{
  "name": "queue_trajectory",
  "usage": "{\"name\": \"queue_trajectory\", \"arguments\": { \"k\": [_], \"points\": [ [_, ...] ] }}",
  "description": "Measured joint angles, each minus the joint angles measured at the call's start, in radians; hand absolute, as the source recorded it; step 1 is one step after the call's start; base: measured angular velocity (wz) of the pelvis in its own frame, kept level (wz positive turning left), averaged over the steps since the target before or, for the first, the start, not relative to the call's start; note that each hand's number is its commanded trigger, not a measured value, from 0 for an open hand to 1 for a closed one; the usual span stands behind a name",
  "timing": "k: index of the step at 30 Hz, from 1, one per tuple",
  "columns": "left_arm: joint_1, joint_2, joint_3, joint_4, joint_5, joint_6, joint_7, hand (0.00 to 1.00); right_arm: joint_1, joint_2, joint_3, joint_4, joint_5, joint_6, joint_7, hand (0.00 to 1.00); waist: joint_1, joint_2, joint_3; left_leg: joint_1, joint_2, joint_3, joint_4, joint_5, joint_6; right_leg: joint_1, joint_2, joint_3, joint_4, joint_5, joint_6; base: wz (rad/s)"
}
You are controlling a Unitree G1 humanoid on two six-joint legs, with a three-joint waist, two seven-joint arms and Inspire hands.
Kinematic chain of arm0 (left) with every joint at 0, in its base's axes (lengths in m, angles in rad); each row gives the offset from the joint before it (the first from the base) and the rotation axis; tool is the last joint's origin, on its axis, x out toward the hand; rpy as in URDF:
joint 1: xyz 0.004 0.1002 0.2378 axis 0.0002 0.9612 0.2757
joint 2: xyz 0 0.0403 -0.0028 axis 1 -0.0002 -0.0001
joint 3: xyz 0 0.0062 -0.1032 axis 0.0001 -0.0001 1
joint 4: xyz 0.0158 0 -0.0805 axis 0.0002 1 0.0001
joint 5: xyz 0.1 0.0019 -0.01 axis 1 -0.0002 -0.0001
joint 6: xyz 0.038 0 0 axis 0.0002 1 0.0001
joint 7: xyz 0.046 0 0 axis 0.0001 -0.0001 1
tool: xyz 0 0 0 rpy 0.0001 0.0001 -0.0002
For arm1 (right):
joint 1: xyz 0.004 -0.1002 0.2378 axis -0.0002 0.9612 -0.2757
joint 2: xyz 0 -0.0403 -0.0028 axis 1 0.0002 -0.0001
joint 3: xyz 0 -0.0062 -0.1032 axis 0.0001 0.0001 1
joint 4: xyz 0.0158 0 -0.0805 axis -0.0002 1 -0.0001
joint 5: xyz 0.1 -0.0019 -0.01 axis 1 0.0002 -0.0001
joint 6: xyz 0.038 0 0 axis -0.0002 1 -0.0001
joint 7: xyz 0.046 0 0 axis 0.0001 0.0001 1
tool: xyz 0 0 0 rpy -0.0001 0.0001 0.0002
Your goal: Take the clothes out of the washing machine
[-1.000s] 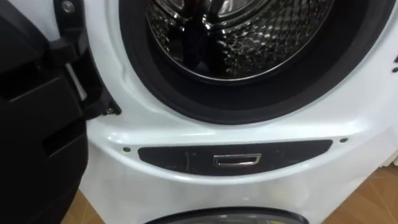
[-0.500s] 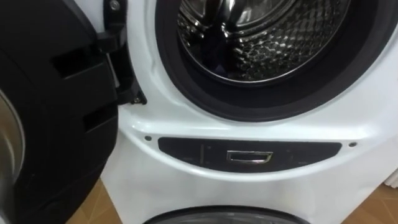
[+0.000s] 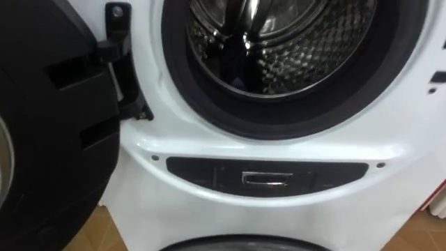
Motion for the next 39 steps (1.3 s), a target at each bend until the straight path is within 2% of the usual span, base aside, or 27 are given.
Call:
{"name": "queue_trajectory", "arguments": {
  "k": [1,2,3,4,5,7,8,9,11,13,14,15,16,17,18,19,20,21,22,23,24,25,26,28,30,35,39],
  "points": [
    [0.000,-0.005,0.004,-0.007,-0.005,-0.001,-0.003,0.00,-0.006,-0.003,-0.010,0.000,-0.013,0.001,-0.001,0.00,0.002,0.006,0.0041,-0.003,0.019,0.008,0.059,0.001,-0.001,-0.003,0.005,-0.018,0.010,-0.002,-0.005,-0.45],
    [-0.001,-0.008,0.004,-0.004,-0.032,-0.001,-0.008,0.00,-0.013,-0.012,-0.012,0.000,-0.026,-0.001,-0.007,0.00,-0.007,0.028,-0.0002,0.020,0.047,0.013,0.156,0.008,-0.014,-0.003,0.022,-0.031,0.018,-0.003,-0.013,-0.35],
    [-0.018,-0.007,0.003,-0.005,-0.048,-0.005,-0.007,0.00,-0.013,-0.017,-0.012,-0.001,-0.025,-0.009,-0.014,0.00,-0.027,0.040,-0.0002,0.070,0.056,0.003,0.187,0.006,-0.021,-0.008,0.030,-0.041,0.035,-0.004,-0.020,-0.17],
    [-0.027,-0.004,0.001,-0.001,-0.055,-0.009,-0.005,0.00,-0.013,-0.017,-0.012,-0.002,-0.025,-0.010,-0.018,0.00,-0.034,0.041,0.0001,0.097,0.057,-0.002,0.177,0.006,-0.022,-0.017,0.030,-0.044,0.050,-0.006,-0.023,0.05],
    [-0.059,0.001,0.003,0.008,-0.058,-0.015,-0.003,0.00,-0.013,-0.017,-0.013,-0.004,-0.027,-0.011,-0.020,0.00,-0.044,0.041,0.0007,0.160,0.056,-0.015,0.120,0.004,-0.033,-0.040,0.030,-0.048,0.073,-0.006,-0.023,0.20],
    [-0.093,0.000,-0.003,0.009,-0.064,-0.035,-0.004,0.00,-0.013,-0.017,-0.030,-0.007,-0.017,-0.028,-0.019,0.00,-0.069,0.049,0.0045,0.234,0.066,-0.054,-0.020,-0.018,-0.071,-0.073,0.032,-0.080,0.089,0.000,-0.022,0.36],
    [-0.122,-0.003,-0.012,0.008,-0.062,-0.049,-0.008,0.00,-0.022,-0.013,-0.053,-0.008,-0.013,-0.034,-0.019,0.00,-0.072,0.060,0.0032,0.286,0.075,-0.062,-0.143,-0.063,-0.101,-0.110,0.031,-0.088,0.112,0.007,-0.021,0.27],
    [-0.146,-0.005,-0.021,0.008,-0.062,-0.061,-0.009,0.00,-0.037,-0.013,-0.052,-0.006,-0.011,-0.035,-0.024,0.00,-0.067,0.064,0.0045,0.323,0.077,-0.058,-0.256,-0.105,-0.099,-0.143,0.030,-0.097,0.123,0.022,-0.017,0.16],
    [-0.168,-0.004,-0.044,0.002,-0.062,-0.071,-0.009,0.00,-0.044,-0.009,-0.053,-0.012,-0.017,-0.035,-0.027,0.00,-0.063,0.066,0.0019,0.343,0.080,-0.057,-0.387,-0.139,-0.082,-0.191,0.029,-0.104,0.133,0.054,-0.011,0.07],
    [-0.182,-0.005,-0.057,0.002,-0.062,-0.074,-0.011,0.00,-0.042,-0.004,-0.064,-0.018,-0.029,-0.035,-0.028,0.00,-0.056,0.055,-0.0006,0.336,0.053,-0.052,-0.451,-0.149,-0.041,-0.232,0.008,-0.101,0.134,0.091,0.005,0.00],
    [-0.178,-0.007,-0.060,0.016,-0.062,-0.075,-0.012,0.00,-0.042,-0.001,-0.068,-0.029,-0.031,-0.035,-0.028,0.00,-0.050,0.048,0.0000,0.317,0.024,-0.044,-0.449,-0.131,0.001,-0.241,-0.014,-0.090,0.118,0.134,0.015,-0.08],
    [-0.159,-0.007,-0.069,0.025,-0.066,-0.075,-0.013,0.00,-0.042,-0.004,-0.069,-0.030,-0.033,-0.034,-0.028,0.00,-0.052,0.042,-0.0052,0.299,0.000,-0.031,-0.443,-0.117,0.024,-0.241,-0.031,-0.078,0.085,0.185,0.026,-0.11],
    [-0.149,-0.007,-0.069,0.028,-0.067,-0.077,-0.015,0.00,-0.043,-0.005,-0.069,-0.031,-0.033,-0.034,-0.028,0.00,-0.054,0.041,-0.0049,0.290,-0.014,-0.025,-0.440,-0.109,0.037,-0.240,-0.042,-0.070,0.065,0.210,0.035,-0.18],
    [-0.136,-0.004,-0.069,0.041,-0.080,-0.083,-0.015,0.00,-0.042,-0.006,-0.065,-0.035,-0.031,-0.033,-0.029,0.00,-0.053,0.035,-0.0055,0.276,-0.043,-0.003,-0.440,-0.092,0.062,-0.239,-0.059,-0.049,0.024,0.261,0.050,-0.16],
    [-0.129,0.003,-0.073,0.061,-0.093,-0.085,-0.011,0.00,-0.043,-0.004,-0.060,-0.035,-0.027,-0.032,-0.033,0.00,-0.050,0.032,-0.0008,0.265,-0.065,0.022,-0.433,-0.079,0.080,-0.236,-0.083,-0.041,0.017,0.284,0.066,0.00],
    [-0.125,0.004,-0.076,0.073,-0.103,-0.084,-0.008,0.00,-0.039,-0.004,-0.061,-0.035,-0.023,-0.031,-0.035,0.00,-0.061,0.038,0.0009,0.260,-0.069,0.051,-0.428,-0.073,0.085,-0.237,-0.103,-0.042,0.051,0.261,0.078,0.36],
    [-0.116,0.003,-0.076,0.079,-0.103,-0.084,-0.002,0.00,-0.030,-0.008,-0.073,-0.034,0.001,-0.029,-0.039,0.00,-0.071,0.027,0.0009,0.258,-0.071,0.102,-0.433,-0.061,0.090,-0.236,-0.138,-0.044,0.174,0.176,0.101,0.55],
    [-0.109,0.001,-0.074,0.080,-0.114,-0.085,0.004,0.00,-0.029,-0.015,-0.073,-0.032,0.007,-0.023,-0.038,0.00,-0.067,0.029,-0.0068,0.257,-0.079,0.117,-0.452,-0.038,0.096,-0.226,-0.164,-0.042,0.280,0.113,0.107,0.48],
    [-0.109,0.001,-0.075,0.082,-0.126,-0.086,0.006,0.00,-0.030,-0.017,-0.069,-0.033,0.008,-0.023,-0.039,0.00,-0.061,0.031,-0.0079,0.258,-0.079,0.128,-0.461,-0.029,0.097,-0.213,-0.170,-0.040,0.319,0.092,0.113,0.27],
    [-0.108,0.002,-0.076,0.082,-0.149,-0.088,0.013,0.00,-0.034,-0.018,-0.053,-0.032,0.013,-0.024,-0.041,0.00,-0.049,0.029,-0.0073,0.256,-0.082,0.138,-0.477,-0.010,0.098,-0.171,-0.180,-0.033,0.358,0.052,0.123,0.11],
    [-0.106,0.005,-0.073,0.087,-0.163,-0.091,0.024,0.00,-0.040,-0.011,-0.042,-0.029,0.018,-0.025,-0.035,0.00,-0.042,0.017,-0.0096,0.254,-0.094,0.139,-0.496,0.010,0.101,-0.120,-0.184,-0.008,0.367,0.016,0.130,0.04],
    [-0.104,0.007,-0.071,0.090,-0.166,-0.094,0.024,0.00,-0.042,-0.006,-0.040,-0.029,0.019,-0.025,-0.033,0.00,-0.035,0.009,-0.0116,0.252,-0.099,0.142,-0.505,0.018,0.102,-0.097,-0.186,0.002,0.361,0.001,0.132,-0.12],
    [-0.096,0.012,-0.065,0.091,-0.180,-0.104,0.024,0.00,-0.042,0.002,-0.035,-0.026,0.017,-0.025,-0.033,0.00,-0.024,-0.003,-0.0099,0.248,-0.104,0.148,-0.508,0.026,0.099,-0.045,-0.180,0.010,0.311,-0.020,0.141,-0.21],
    [-0.084,0.021,-0.063,0.091,-0.199,-0.110,0.025,0.00,-0.044,0.008,-0.009,-0.016,0.012,-0.025,-0.030,0.00,-0.019,-0.024,-0.0071,0.239,-0.113,0.152,-0.508,0.034,0.092,0.010,-0.165,0.010,0.165,-0.030,0.146,-0.23],
    [-0.082,0.022,-0.044,0.090,-0.199,-0.119,0.025,0.00,-0.045,0.011,-0.001,-0.013,0.007,-0.024,-0.019,0.00,-0.003,-0.045,-0.0091,0.219,-0.114,0.169,-0.503,0.042,0.082,0.035,-0.154,0.004,0.058,-0.028,0.146,-0.28],
    [-0.087,0.026,-0.021,0.103,-0.198,-0.153,0.025,0.00,-0.050,0.012,0.019,-0.015,-0.004,-0.026,-0.011,0.00,0.003,-0.056,-0.0087,0.209,-0.091,0.171,-0.504,0.056,0.064,0.049,-0.123,0.004,-0.002,-0.007,0.124,-0.05],
    [-0.087,0.022,-0.006,0.103,-0.199,-0.153,0.025,0.00,-0.053,0.011,0.029,-0.035,-0.009,-0.048,-0.011,0.00,0.005,-0.052,-0.0053,0.208,-0.080,0.161,-0.501,0.054,0.052,0.058,-0.108,0.001,-0.025,-0.001,0.115,0.00]
  ]
}}
